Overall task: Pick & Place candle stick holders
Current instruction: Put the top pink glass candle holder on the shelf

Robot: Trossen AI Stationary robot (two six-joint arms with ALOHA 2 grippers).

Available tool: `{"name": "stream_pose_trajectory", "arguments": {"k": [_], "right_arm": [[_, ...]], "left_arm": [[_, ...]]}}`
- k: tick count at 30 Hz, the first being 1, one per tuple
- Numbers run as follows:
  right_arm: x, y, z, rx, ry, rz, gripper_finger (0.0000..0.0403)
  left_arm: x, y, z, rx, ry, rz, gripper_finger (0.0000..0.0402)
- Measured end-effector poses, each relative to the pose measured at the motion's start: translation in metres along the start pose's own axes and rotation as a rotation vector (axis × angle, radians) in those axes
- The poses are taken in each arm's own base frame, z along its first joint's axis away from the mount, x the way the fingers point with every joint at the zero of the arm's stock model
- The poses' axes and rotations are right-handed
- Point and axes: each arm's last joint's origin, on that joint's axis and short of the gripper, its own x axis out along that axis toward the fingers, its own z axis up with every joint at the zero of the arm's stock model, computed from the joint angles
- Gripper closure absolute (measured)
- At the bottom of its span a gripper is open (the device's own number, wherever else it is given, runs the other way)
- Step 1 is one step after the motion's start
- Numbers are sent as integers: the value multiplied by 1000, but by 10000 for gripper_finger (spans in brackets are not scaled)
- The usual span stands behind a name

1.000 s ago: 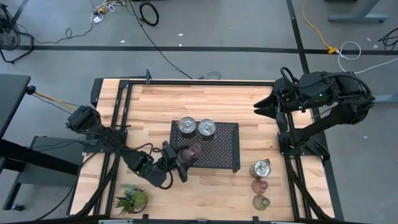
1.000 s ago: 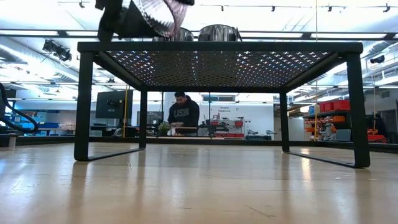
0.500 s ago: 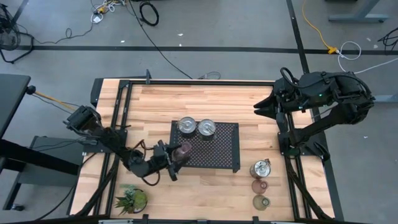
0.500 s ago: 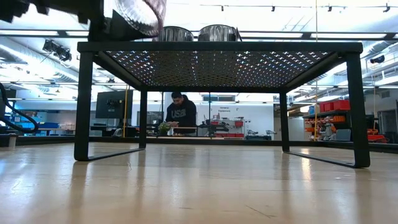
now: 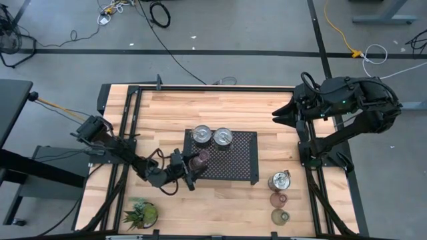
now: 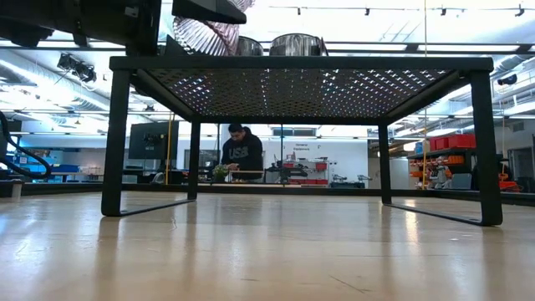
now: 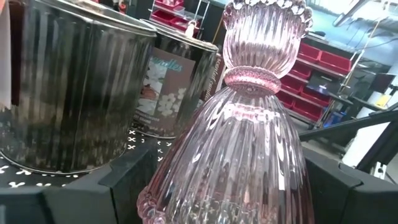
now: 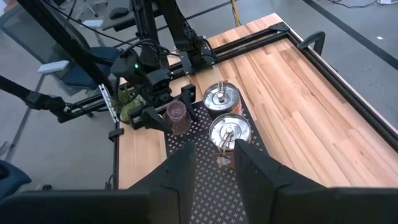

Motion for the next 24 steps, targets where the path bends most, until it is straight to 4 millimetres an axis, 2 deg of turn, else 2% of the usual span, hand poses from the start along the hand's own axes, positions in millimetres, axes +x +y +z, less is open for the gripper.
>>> {"name": "stream_pose_trajectory", "arguments": {"k": [18, 24], "right_arm": [[0, 0, 0, 0, 0, 0, 293], [0, 0, 0, 0, 0, 0, 293]], "left_arm": [[0, 1, 0, -13, -15, 23, 97], [2, 2, 1, -41, -23, 32, 41]]}}
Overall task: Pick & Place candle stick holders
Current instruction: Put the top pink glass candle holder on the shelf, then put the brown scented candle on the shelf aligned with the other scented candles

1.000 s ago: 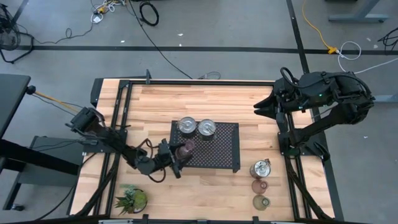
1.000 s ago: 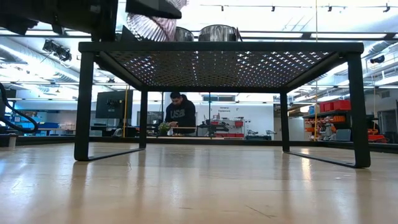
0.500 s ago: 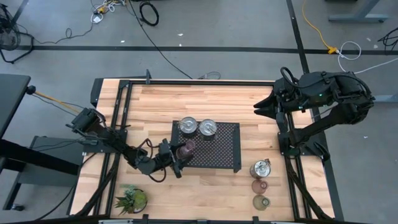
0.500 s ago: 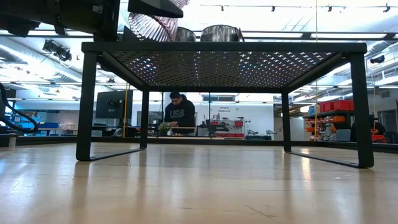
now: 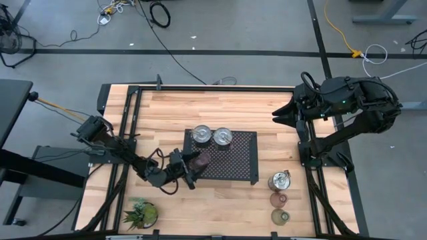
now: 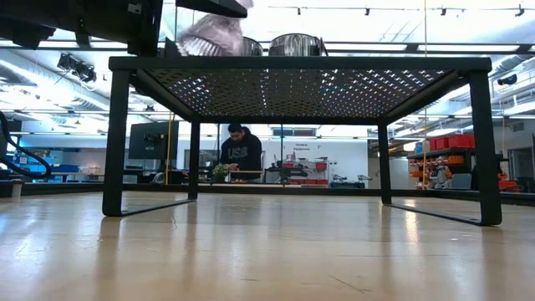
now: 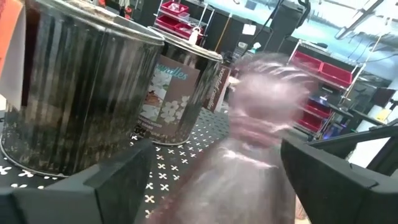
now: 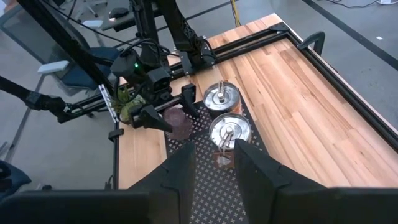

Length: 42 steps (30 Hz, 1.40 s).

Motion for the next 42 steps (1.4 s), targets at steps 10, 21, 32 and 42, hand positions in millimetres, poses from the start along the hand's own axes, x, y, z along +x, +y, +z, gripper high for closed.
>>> {"name": "stream_pose_trajectory", "arguments": {"k": [10, 21, 32, 42], "right_arm": [[0, 0, 0, 1, 0, 0, 293], [0, 0, 0, 4, 0, 0, 293], [0, -2, -5, 29, 64, 3, 293], [6, -5, -30, 185, 411, 6, 293]], "left_arm": [[0, 1, -1, 3, -1, 7, 71], [0, -1, 3, -44, -27, 2, 103], [-5, -24, 12, 41, -58, -8, 103], [-32, -33, 14, 28, -86, 76, 103]]}}
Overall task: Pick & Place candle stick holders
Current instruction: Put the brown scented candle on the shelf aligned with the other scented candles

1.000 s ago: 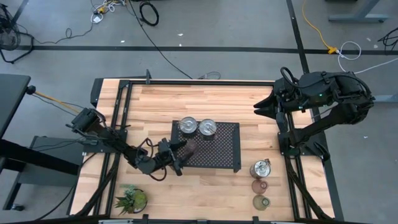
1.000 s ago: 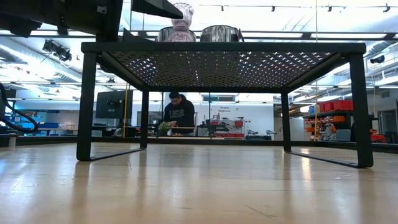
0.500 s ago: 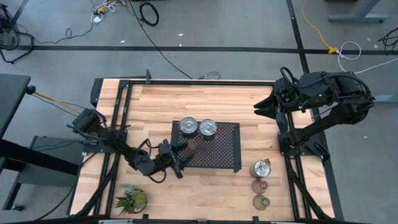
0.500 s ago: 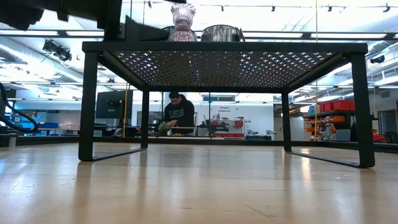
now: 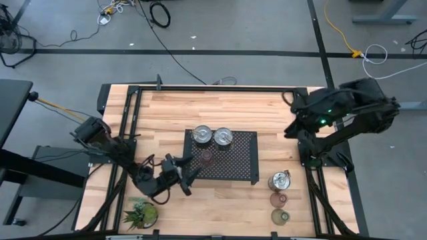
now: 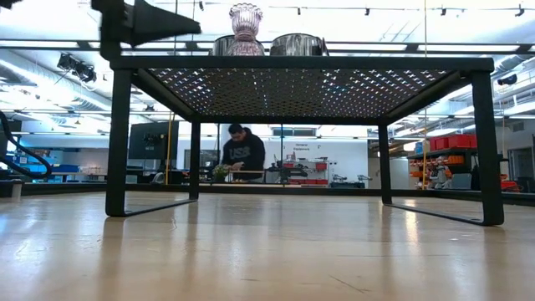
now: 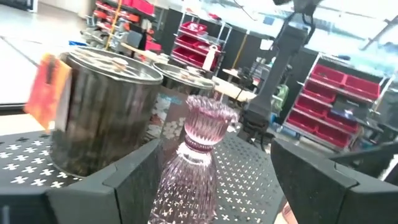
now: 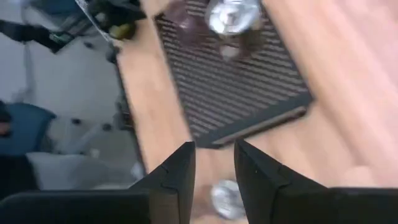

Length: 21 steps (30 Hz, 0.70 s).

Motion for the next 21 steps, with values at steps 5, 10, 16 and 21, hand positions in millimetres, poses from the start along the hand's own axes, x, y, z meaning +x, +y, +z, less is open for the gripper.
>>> {"name": "stream_pose_trajectory", "arguments": {"k": [5, 10, 16, 21], "right_arm": [[29, 8, -15, 66, 183, 33, 293], [81, 6, -42, 116, 400, -90, 293], [138, 6, -71, 150, 501, -115, 293], [174, 8, -95, 166, 524, -62, 293]], "left_arm": [[-13, -4, 20, -63, -10, 4, 103], [-25, -7, 41, -57, -8, -34, 103], [-32, -8, 55, -48, -8, -58, 103], [-34, -8, 56, -37, -5, -68, 103]]}}
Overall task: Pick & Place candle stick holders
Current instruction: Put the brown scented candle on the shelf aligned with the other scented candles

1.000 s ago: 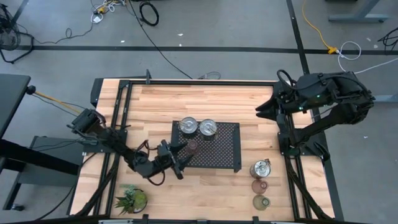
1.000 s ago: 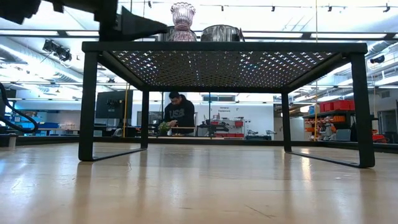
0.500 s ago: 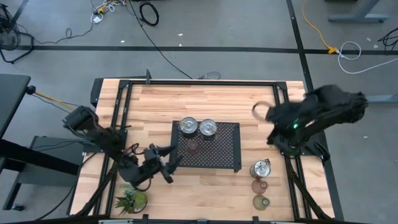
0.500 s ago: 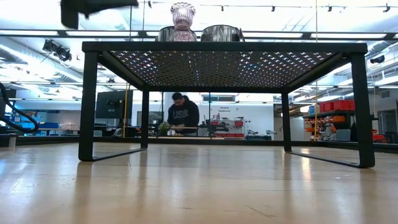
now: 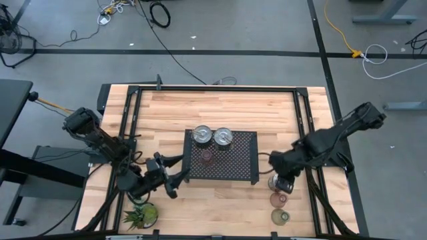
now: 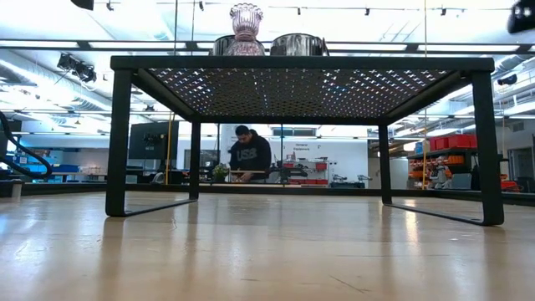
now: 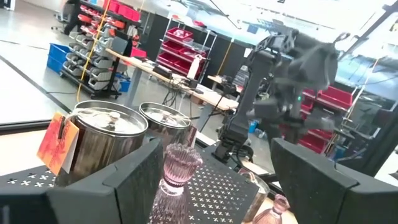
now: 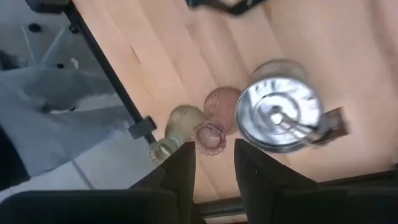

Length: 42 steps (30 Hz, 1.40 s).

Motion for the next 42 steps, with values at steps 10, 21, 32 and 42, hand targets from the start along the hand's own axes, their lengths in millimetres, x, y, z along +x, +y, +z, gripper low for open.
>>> {"name": "stream_pose_trajectory", "arguments": {"k": [10, 21, 32, 42], "right_arm": [[28, -1, -11, 10, 91, 35, 224], [28, -3, -10, -16, 39, -7, 105], [56, -23, -10, -15, 15, -109, 43], [67, -39, -7, 35, 16, -175, 56]], "left_arm": [[0, -1, 0, -5, 2, -19, 103], [1, 0, 0, -8, 1, -16, 103], [1, 0, 0, -27, 1, -13, 104], [1, 0, 0, -31, -1, -5, 104]]}}
